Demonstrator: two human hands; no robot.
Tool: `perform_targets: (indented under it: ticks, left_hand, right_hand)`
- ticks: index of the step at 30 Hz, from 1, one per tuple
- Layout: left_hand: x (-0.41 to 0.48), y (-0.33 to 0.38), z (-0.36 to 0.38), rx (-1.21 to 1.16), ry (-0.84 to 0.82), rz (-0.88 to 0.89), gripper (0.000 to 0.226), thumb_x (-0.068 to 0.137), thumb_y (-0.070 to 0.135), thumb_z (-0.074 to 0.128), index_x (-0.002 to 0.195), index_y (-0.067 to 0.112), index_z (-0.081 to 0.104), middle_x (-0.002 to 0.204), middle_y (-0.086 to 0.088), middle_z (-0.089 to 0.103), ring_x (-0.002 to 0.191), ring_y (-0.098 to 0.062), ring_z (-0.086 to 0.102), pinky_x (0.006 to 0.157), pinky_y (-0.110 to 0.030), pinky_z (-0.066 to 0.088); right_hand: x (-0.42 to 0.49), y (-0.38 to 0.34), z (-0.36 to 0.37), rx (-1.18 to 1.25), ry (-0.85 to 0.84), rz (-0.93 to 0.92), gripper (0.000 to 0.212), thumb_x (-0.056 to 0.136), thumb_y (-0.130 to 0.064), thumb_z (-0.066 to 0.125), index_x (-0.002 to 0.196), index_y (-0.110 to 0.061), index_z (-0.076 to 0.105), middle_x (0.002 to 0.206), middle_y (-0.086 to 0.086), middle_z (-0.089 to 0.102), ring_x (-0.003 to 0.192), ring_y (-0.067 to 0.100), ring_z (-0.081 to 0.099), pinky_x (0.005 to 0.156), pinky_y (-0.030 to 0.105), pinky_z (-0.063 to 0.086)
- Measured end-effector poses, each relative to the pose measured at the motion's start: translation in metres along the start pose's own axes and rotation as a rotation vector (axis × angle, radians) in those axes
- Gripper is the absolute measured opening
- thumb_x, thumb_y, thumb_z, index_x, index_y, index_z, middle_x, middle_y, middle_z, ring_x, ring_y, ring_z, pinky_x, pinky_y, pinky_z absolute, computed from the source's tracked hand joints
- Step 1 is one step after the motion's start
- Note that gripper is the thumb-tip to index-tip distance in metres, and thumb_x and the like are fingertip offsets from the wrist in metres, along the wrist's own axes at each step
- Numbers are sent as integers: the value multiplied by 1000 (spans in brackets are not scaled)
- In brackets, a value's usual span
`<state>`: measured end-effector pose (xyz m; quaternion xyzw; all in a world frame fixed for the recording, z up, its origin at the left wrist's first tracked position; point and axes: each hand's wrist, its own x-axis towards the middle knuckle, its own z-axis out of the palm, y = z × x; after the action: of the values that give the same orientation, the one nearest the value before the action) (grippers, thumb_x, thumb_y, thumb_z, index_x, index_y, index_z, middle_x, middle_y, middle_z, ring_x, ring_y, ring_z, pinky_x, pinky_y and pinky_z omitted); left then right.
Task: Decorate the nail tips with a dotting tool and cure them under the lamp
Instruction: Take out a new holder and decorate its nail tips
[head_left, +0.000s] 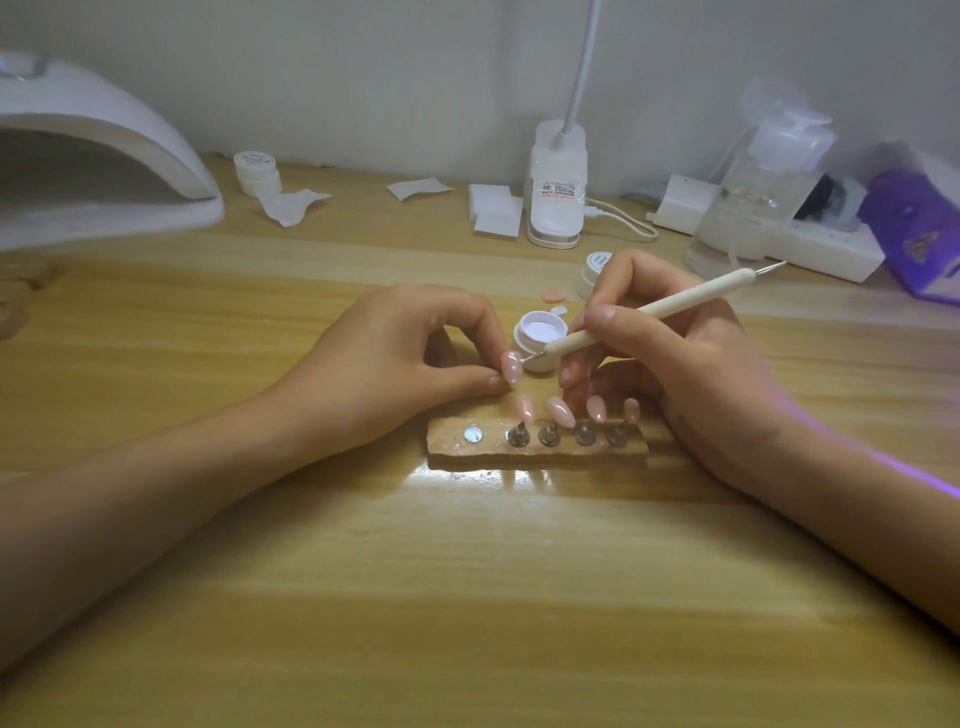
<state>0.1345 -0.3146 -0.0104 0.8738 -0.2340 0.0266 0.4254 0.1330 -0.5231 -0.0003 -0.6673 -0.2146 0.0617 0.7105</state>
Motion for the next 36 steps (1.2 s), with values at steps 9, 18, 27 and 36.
perform_targets:
  ticks: [9, 18, 27, 36]
  left_hand:
    - [0, -1, 0, 7, 3, 13, 20, 78, 17, 79, 73, 33, 68, 75, 20, 67, 62, 1, 61, 59, -9, 39]
    - [0, -1, 0, 14, 4, 22, 21, 79, 16, 79, 73, 33, 68, 76, 23, 67, 63, 2, 62, 59, -9, 40]
    - [1, -2, 0, 10, 1, 23, 21, 80, 16, 80, 74, 32, 69, 73, 20, 67, 62, 2, 61, 59, -9, 39]
    - [0, -1, 0, 4, 1, 19, 21, 79, 16, 79, 73, 33, 69, 76, 22, 67, 63, 1, 62, 60, -10, 41]
  right_hand:
    - [1, 1, -1, -72, -9, 41, 19, 94, -5, 57, 76, -8, 50, 68, 12, 69, 61, 20, 66, 46, 21, 48]
    - [1, 2, -2, -79, -13, 49, 21, 95, -2, 56, 76, -8, 51, 67, 11, 68, 61, 19, 66, 47, 20, 48]
    - [2, 3, -3, -77, -21, 41, 21, 95, -3, 56, 76, -9, 52, 68, 11, 69, 62, 20, 66, 47, 20, 48]
    - [1, 3, -3, -95, -19, 42, 20, 95, -6, 57, 77, -11, 51, 69, 9, 69, 64, 23, 66, 46, 22, 49]
